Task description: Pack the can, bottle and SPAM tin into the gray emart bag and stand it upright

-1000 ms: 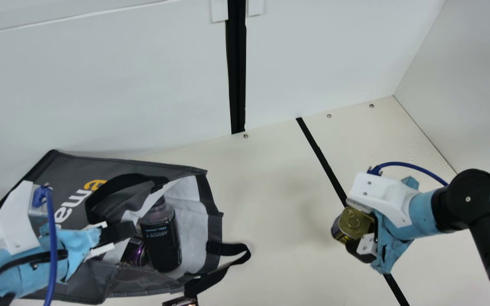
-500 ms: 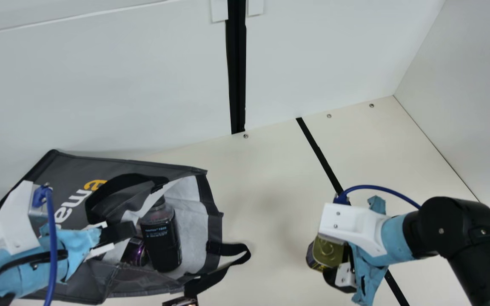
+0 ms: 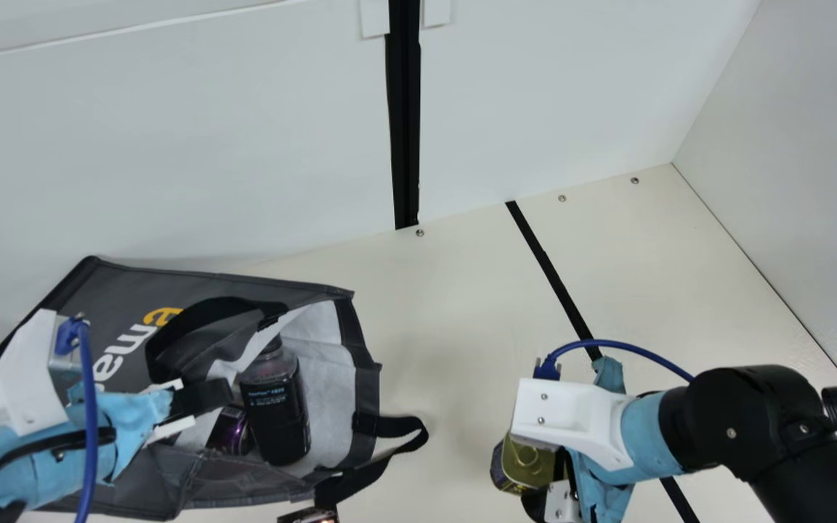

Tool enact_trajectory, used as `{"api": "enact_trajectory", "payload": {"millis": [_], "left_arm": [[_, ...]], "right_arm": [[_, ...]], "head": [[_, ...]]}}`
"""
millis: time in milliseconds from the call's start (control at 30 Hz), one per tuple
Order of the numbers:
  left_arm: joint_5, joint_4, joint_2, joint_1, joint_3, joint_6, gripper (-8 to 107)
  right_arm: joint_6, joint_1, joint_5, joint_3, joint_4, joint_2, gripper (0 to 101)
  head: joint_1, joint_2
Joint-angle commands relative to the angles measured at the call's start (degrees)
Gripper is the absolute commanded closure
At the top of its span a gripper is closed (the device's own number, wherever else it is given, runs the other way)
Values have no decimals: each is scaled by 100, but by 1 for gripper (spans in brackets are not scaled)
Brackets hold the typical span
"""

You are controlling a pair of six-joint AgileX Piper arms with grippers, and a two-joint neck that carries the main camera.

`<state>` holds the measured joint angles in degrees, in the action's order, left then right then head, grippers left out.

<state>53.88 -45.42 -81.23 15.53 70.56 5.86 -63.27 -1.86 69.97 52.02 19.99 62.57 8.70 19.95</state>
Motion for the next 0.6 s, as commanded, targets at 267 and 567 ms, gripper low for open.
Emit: {"api": "enact_trajectory", "payload": {"millis": [267,567], "left_arm": [[0,0,0,0,0,0,107],[0,0,0,0,0,0,107]], "right_arm": [[-91,63,-7,-50,630,-112,101],[-551,-199,-180,-226,1744,-131,101]], "head": [[130,5],[130,5]]}}
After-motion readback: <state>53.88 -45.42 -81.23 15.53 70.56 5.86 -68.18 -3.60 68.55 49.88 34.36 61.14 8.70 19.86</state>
